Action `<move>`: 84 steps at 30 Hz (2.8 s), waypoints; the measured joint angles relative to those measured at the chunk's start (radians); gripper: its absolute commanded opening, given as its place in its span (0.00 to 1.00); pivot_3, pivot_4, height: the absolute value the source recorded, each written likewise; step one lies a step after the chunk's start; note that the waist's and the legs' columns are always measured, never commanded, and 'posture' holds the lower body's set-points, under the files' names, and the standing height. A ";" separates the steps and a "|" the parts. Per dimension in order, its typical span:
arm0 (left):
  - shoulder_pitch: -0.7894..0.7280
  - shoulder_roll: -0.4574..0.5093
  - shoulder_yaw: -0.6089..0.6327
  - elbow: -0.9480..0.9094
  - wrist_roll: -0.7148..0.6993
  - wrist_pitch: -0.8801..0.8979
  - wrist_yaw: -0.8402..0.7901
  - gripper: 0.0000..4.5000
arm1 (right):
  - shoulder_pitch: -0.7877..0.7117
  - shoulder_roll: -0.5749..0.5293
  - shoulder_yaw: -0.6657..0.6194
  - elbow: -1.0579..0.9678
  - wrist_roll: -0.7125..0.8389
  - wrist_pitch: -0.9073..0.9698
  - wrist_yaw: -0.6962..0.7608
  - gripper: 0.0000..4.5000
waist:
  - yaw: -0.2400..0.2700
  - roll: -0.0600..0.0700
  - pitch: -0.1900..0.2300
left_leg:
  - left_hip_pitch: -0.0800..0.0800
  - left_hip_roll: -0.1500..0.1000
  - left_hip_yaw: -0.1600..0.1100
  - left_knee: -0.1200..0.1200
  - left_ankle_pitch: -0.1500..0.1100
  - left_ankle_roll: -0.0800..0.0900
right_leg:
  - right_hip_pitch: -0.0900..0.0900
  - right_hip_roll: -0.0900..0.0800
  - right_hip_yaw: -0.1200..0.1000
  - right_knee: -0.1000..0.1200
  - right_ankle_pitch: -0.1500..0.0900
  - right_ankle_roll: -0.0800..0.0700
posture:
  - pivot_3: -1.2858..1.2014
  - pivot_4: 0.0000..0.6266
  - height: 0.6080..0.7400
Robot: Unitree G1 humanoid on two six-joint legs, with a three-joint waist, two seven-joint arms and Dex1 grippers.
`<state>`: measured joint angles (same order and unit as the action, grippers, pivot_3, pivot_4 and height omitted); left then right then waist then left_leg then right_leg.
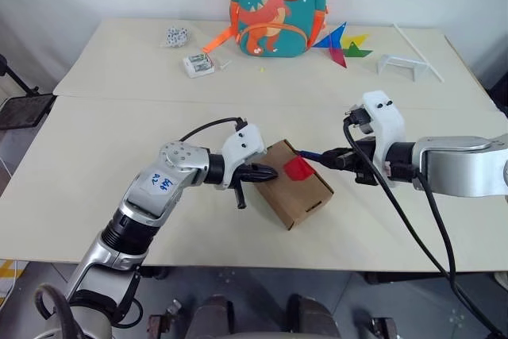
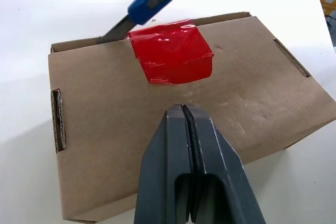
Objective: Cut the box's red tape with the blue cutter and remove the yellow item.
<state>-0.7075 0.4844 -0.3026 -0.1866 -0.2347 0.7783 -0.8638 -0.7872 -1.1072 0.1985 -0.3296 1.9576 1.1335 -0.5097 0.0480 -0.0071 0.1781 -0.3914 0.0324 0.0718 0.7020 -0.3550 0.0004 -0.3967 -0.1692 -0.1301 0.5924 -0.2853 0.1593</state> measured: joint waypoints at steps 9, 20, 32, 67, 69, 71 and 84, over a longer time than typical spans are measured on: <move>-0.004 -0.005 -0.004 0.000 0.000 0.011 0.004 0.00 | 0.001 -0.006 0.019 -0.001 -0.004 -0.003 0.003 0.02 | 0.001 0.000 0.000 | 0.000 0.000 0.000 0.000 0.000 0.000 | 0.000 0.000 0.000 0.000 0.000 0.000 | 0.52 0.24 1.00; -0.029 -0.027 -0.070 0.009 0.016 0.007 0.024 0.00 | 0.056 -0.009 0.014 -0.064 -0.003 -0.070 -0.050 0.02 | 0.002 0.000 -0.001 | 0.002 0.000 0.000 0.000 0.000 0.000 | 0.003 0.000 0.000 0.000 0.000 0.000 | 0.52 0.24 1.00; -0.030 -0.051 -0.091 0.019 0.024 -0.001 0.035 0.00 | 0.141 -0.156 -0.010 -0.127 0.000 -0.104 0.046 0.02 | 0.013 -0.001 -0.002 | 0.003 0.000 -0.002 0.001 0.000 0.000 | 0.004 0.000 0.000 -0.001 0.000 0.000 | 0.52 0.24 1.00; -0.064 -0.038 -0.107 0.077 0.030 -0.046 -0.008 0.00 | 0.323 -0.545 -0.371 0.040 -0.033 -0.026 0.530 0.02 | 0.007 -0.004 -0.006 | 0.002 0.000 0.000 0.005 -0.001 0.001 | 0.005 0.000 0.001 -0.002 0.000 -0.002 | 0.52 0.24 1.00; -0.065 -0.037 -0.105 0.079 0.030 -0.055 -0.015 0.00 | 0.413 -0.394 -0.443 0.035 -0.169 -0.086 0.497 0.02 | 0.007 -0.004 -0.006 | 0.002 0.000 0.000 0.005 -0.001 0.001 | 0.005 0.000 0.001 -0.001 0.000 -0.002 | 0.52 0.24 1.00; -0.066 -0.037 -0.100 0.079 0.030 -0.062 -0.018 0.00 | 0.500 -0.270 -0.489 0.022 -0.314 -0.152 0.518 0.02 | 0.009 -0.003 -0.006 | 0.002 0.000 -0.001 0.005 -0.001 0.001 | 0.004 0.000 0.000 -0.001 0.000 -0.002 | 0.52 0.24 1.00; -0.056 -0.029 -0.074 0.089 0.032 -0.092 -0.015 0.00 | 0.682 0.181 -0.327 0.448 -1.362 -0.871 0.900 0.02 | -0.002 0.001 -0.006 | 0.003 0.000 0.002 0.005 0.000 0.001 | 0.004 0.000 0.002 0.001 0.001 -0.001 | 0.52 0.24 1.00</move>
<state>-0.7633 0.4553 -0.3763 -0.0975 -0.2030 0.6862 -0.8787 -0.1050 -0.9265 -0.1283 0.1184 0.5960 0.2626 0.3901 0.0462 -0.0061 0.1725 -0.3884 0.0323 0.0742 0.7067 -0.3551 0.0012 -0.3931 -0.1692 -0.1276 0.5930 -0.2846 0.1580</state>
